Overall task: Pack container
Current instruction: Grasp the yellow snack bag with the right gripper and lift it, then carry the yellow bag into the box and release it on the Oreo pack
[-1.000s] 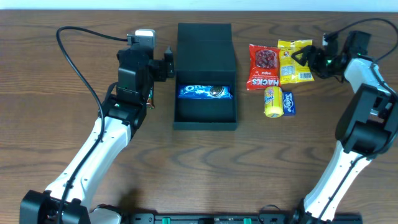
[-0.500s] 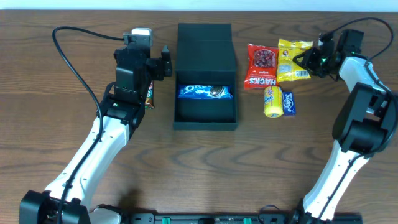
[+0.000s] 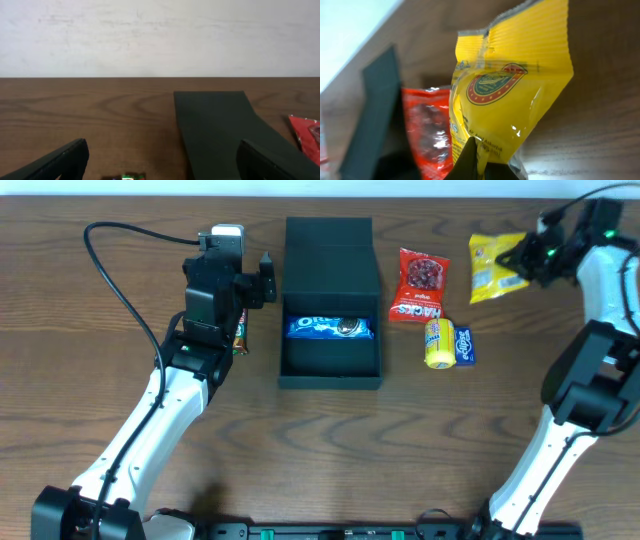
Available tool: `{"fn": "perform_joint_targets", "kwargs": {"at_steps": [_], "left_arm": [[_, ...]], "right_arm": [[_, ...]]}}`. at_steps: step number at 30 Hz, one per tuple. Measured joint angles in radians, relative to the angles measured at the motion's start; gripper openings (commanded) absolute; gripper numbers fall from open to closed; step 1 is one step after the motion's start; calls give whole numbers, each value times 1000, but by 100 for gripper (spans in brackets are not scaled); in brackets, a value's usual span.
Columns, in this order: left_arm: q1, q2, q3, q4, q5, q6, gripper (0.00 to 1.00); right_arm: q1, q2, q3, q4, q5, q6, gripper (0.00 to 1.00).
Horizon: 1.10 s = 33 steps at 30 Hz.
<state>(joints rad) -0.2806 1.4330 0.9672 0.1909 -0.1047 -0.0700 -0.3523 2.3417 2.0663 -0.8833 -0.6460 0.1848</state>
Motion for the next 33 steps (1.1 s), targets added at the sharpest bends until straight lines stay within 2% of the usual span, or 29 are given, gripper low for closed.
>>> {"fn": "perform_joint_targets", "kwargs": {"at_steps": [3,9,14,18,22,33], "left_arm": [[11,0,0,14,0,0,95],[54,0,0,20,0,0,95],[84,0,0,21,0,0,96],[103,0,0,21,0,0,95],[108,0,0,20,0,0,96],[108,0,0,19,0,3,95]], "right_arm": [[5,-17,100,-64,-53,-21,1],[72,-126,140,-124,-147,-28,2],[229,-170,150,-243,-200,-9,2],[381,-169,129,-230,-185,40,1],[481,-169,54,-190,-170,138,1],[573,-169,-283,3,-203,354,2]]}}
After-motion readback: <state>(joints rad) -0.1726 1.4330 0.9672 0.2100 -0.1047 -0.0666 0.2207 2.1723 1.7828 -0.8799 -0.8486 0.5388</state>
